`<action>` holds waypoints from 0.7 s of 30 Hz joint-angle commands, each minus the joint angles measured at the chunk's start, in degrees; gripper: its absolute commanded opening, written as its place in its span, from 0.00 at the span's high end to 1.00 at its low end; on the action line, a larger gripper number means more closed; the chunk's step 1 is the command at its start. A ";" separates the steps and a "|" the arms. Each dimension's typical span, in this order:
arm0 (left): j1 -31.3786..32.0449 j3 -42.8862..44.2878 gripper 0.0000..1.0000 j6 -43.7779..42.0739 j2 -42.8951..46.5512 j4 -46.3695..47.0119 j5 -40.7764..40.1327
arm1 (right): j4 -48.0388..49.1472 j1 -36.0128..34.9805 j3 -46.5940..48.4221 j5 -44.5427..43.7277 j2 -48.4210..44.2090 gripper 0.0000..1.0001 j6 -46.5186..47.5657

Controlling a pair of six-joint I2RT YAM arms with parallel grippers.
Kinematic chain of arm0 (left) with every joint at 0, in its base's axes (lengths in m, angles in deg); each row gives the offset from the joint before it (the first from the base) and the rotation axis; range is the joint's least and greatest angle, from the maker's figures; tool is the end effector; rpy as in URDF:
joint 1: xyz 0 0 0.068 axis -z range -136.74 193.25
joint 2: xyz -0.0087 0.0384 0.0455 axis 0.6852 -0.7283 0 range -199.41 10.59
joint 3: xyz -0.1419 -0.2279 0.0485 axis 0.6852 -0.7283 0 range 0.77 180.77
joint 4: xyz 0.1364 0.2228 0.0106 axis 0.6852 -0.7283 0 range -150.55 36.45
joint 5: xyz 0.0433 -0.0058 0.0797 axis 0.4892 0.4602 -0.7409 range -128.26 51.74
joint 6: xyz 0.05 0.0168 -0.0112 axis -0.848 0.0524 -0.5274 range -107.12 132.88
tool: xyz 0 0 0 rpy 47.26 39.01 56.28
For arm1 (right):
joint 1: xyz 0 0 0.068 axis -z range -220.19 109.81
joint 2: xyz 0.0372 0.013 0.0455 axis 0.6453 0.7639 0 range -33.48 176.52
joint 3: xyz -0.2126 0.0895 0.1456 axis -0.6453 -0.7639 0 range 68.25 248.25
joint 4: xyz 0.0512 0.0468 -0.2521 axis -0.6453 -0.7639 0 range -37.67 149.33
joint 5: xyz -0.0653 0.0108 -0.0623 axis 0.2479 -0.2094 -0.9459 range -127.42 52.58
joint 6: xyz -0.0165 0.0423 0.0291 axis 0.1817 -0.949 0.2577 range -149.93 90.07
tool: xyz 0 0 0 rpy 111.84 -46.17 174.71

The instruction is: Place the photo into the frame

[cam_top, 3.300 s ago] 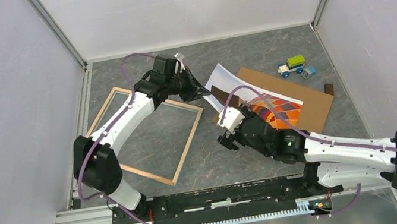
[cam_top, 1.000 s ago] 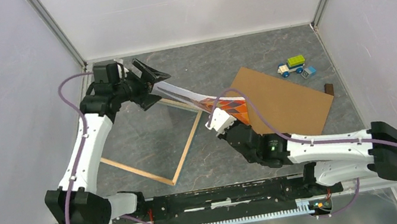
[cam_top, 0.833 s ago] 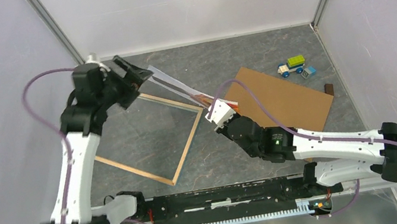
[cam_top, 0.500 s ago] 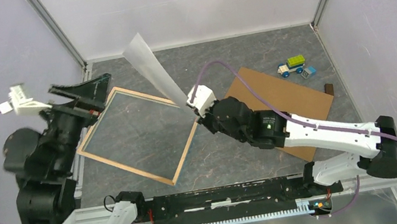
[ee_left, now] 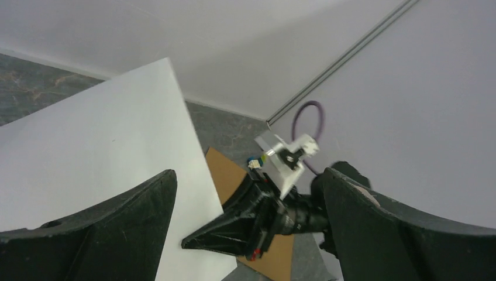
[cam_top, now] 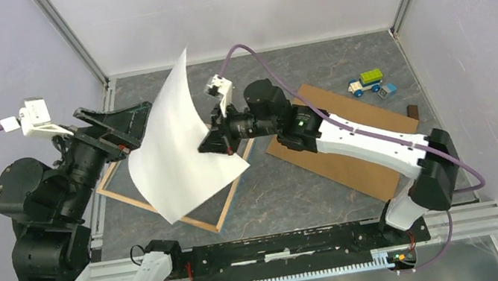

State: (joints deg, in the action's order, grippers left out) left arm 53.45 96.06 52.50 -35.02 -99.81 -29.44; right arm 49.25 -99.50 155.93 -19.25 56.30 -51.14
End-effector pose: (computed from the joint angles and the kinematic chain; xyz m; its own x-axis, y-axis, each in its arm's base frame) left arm 0.0551 -0.0153 0.5343 -0.1623 -0.6110 -0.7748 0.2883 0.7216 -0.6294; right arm 0.1800 0.3251 0.4057 -0.4524 -0.0886 -0.8874 -0.8678 0.2733 0.4151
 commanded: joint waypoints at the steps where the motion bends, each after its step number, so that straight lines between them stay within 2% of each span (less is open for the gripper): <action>1: -0.25 -3.55 0.00 -5.54 -1.81 -0.62 5.83 | 23.32 9.25 -17.04 22.80 0.07 1.00 -19.40; 3: -0.26 -7.51 0.00 -6.42 -2.66 0.23 10.20 | 33.45 12.85 -23.89 28.96 1.76 1.00 -24.92; 6: -0.26 -13.65 0.00 -8.18 -4.29 1.04 15.78 | 38.38 16.81 -28.90 37.52 6.41 1.00 -24.37; 9: -0.26 -20.49 0.00 -8.77 -5.71 1.61 18.67 | 33.12 21.04 -28.46 42.39 14.23 1.00 -17.73; 11: -0.26 -24.78 0.00 -8.86 -6.18 3.77 20.13 | 25.08 23.66 -26.41 43.14 18.37 1.00 -10.09; 13: -0.26 -28.36 0.00 -9.31 -6.95 5.95 21.51 | 9.43 25.29 -20.66 39.83 21.60 0.94 3.55; 15: -0.20 -30.37 0.00 -9.85 -8.27 7.45 21.75 | -6.77 25.69 -14.14 29.37 24.80 0.79 16.25; 18: -0.08 -33.00 0.00 -10.54 -10.22 10.21 22.47 | -12.99 26.03 -7.97 21.32 28.06 0.72 20.66; 19: -0.08 -33.54 0.00 -10.72 -10.75 10.96 22.86 | -13.82 26.09 -6.42 18.69 28.76 0.67 20.77; 21: 0.00 -34.39 0.00 -11.79 -11.95 12.07 23.53 | -14.11 26.24 -4.09 14.58 29.16 0.50 20.76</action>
State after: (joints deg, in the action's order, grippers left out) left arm 53.45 62.68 45.39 -45.77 -94.79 -9.60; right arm 44.48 -73.18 145.35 6.50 84.93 -40.43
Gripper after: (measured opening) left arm 0.996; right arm 0.388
